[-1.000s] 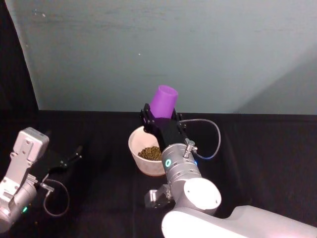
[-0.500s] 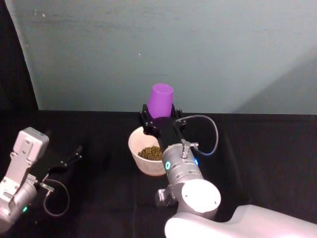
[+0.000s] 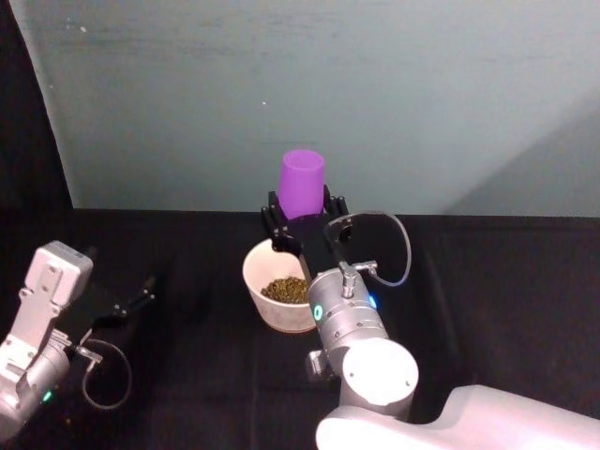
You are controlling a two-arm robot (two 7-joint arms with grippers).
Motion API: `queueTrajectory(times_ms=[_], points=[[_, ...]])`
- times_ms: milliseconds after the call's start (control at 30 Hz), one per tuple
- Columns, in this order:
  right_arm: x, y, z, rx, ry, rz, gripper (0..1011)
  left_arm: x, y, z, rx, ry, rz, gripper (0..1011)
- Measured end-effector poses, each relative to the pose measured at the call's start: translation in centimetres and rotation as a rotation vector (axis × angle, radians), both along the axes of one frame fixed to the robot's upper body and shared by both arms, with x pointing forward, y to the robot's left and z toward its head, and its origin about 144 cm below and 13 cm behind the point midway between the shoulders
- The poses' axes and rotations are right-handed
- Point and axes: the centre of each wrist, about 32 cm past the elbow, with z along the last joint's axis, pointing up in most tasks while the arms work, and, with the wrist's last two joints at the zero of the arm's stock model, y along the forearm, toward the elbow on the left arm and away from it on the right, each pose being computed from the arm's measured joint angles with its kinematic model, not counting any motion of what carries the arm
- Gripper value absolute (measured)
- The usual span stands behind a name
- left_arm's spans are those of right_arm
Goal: Pick up the cup and pour the mung beans from the cup into the bowl.
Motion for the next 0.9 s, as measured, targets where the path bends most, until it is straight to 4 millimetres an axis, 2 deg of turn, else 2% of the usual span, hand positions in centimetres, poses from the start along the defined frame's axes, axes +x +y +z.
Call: queueTrajectory(times_ms=[900], points=[[-0.08,0.00,0.02,0.018,0.004,-0.004,731,0.00,0.00,0.00,0.000,0.000,0.000,1011]])
